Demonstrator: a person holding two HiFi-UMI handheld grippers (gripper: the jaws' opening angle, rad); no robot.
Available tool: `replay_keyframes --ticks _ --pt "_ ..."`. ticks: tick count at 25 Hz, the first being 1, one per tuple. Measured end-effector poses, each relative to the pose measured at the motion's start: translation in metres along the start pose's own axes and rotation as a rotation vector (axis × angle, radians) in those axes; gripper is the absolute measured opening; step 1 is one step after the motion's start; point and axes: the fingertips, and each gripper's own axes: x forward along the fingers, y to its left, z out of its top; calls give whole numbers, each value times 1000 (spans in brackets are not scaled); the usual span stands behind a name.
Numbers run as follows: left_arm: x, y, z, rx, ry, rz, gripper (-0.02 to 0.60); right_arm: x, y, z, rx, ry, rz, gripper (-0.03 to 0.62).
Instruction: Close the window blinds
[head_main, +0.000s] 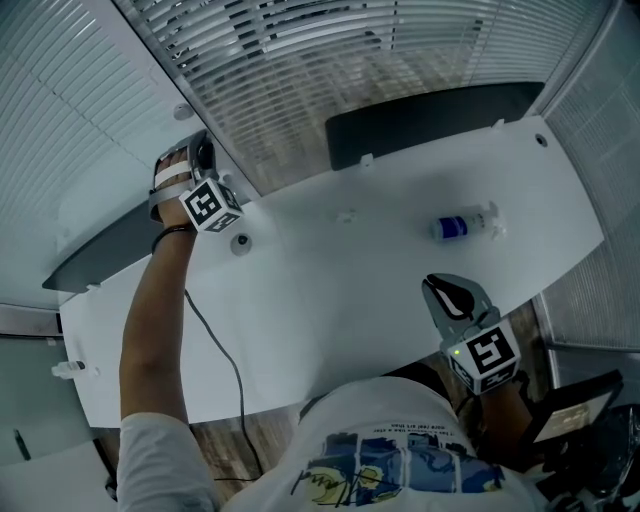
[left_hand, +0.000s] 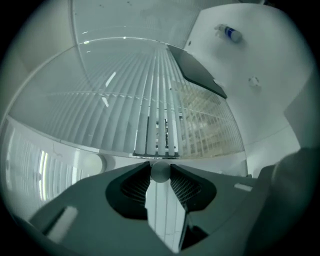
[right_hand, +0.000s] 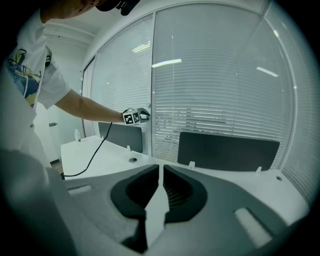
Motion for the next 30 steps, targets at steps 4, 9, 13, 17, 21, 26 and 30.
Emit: replay_keyframes --ticks 4,9,13,17,21,26,30 --pt "-1 6 0 -191 17 21 129 1 0 2 -9 2 2 17" --pt "0 10 -7 -484 27 45 129 2 -1 2 -8 4 2 17" --pt "0 14 -13 -761 33 59 129 4 -2 1 -6 9 3 17" --pt "4 14 -18 -964 37 66 129 12 -8 -1 -5 10 8 17" --pt "3 14 -20 -1152 22 65 129 13 -9 -2 -5 10 10 17" --pt "-1 17 -25 -1471 -6 43 127 12 -5 1 -6 10 15 17" --pt "-4 17 -27 -1661 -15 24 127 10 -4 -1 -1 5 14 17"
